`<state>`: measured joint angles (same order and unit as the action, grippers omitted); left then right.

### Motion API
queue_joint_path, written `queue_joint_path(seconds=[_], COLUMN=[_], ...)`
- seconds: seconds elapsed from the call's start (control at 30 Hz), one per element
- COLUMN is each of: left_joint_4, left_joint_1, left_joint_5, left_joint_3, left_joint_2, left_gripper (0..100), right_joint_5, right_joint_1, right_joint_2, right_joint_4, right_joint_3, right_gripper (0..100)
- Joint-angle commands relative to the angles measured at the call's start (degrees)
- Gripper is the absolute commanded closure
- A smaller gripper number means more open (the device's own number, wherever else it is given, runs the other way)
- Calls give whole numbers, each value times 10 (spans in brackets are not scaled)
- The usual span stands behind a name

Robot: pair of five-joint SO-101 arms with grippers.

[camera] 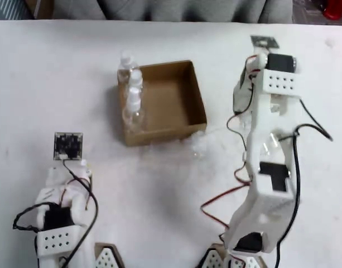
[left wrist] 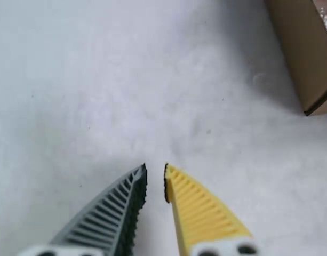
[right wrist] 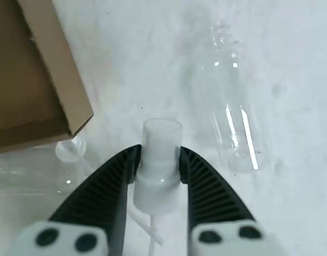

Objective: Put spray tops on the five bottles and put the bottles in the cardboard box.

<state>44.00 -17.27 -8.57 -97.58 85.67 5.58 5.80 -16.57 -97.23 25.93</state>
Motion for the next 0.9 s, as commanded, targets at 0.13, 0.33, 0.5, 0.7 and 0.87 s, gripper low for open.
queue_joint_path(seconds=[0.13,0.33,0.5,0.7,0.87], left_joint_4=[3,3,3,4,4], left_joint_1=[-5,-5,-5,-5,-5], left_joint_5=[-4,-4,-4,-4,-4], left_joint_3=[2,2,2,2,2], left_joint_2=[11,11,11,11,11], left_gripper=[947,947,947,947,947], right_joint_5=[27,109,113,113,113], right_joint_1=[-30,-93,-165,-238,-293], right_joint_2=[238,394,437,416,400], right_joint_4=[-15,-15,-13,56,156], right_joint_3=[-156,-335,-467,-574,-651], right_gripper=[982,982,982,982,980])
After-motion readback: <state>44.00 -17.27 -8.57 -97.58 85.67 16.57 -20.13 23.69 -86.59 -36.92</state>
